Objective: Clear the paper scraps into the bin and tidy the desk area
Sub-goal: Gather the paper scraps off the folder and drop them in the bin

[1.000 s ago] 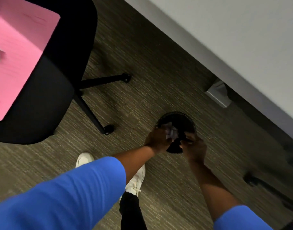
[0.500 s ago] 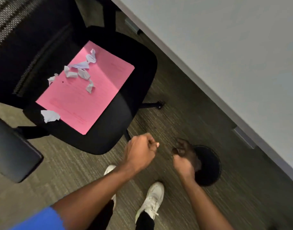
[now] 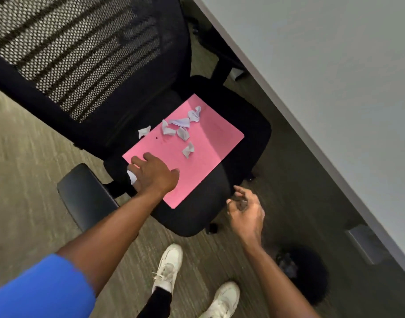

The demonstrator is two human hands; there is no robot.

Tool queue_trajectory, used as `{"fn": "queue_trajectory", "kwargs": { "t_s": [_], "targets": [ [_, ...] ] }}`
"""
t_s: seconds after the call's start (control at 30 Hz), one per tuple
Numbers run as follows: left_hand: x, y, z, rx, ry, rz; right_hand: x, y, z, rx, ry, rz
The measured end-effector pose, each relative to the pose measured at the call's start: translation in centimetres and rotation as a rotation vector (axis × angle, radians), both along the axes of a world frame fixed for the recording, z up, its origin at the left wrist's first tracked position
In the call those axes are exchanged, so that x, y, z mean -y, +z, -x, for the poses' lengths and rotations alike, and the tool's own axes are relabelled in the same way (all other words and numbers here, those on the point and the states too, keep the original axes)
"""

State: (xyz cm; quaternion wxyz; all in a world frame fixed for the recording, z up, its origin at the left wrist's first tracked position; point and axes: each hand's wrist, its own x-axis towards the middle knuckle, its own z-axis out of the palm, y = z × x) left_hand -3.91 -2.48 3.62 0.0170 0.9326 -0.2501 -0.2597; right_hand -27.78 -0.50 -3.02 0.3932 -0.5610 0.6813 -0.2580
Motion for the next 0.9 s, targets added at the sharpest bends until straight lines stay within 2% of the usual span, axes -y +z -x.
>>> {"fn": "queue_trajectory", "kwargs": {
  "t_s": [0.1, 0.3, 0.47, 0.57, 0.73, 0.9],
  "targets": [
    [1.1, -1.3, -3.3, -0.042, 0.114, -0.101, 1.1, 0.7, -3.0, -0.004, 0.073, 0.02],
    [1.6, -4.3, -7.2, 0.009, 0.132, -0.283, 3.8, 1.2, -8.7, -0.073, 0.232, 0.042],
    [1.3, -5.5, -9.1, 0.092, -0.004, -0.316, 6.0, 1.1, -12.0, -0.099, 0.287, 0.053],
    [1.0, -5.4, -9.7, 0.091, 0.016, -0.244, 6.7, 0.9, -13.3, -0.109, 0.28, 0.023],
    [0.5, -3.9, -10.6, -0.015, 0.153, -0.04, 7.7, 0.8, -14.9, -0.13, 0.293, 0.023],
    [1.5, -1.6, -10.8, 0.002, 0.032, 0.157, 9.0, 0.6, -16.0, -0.251, 0.339, 0.054]
  ]
}}
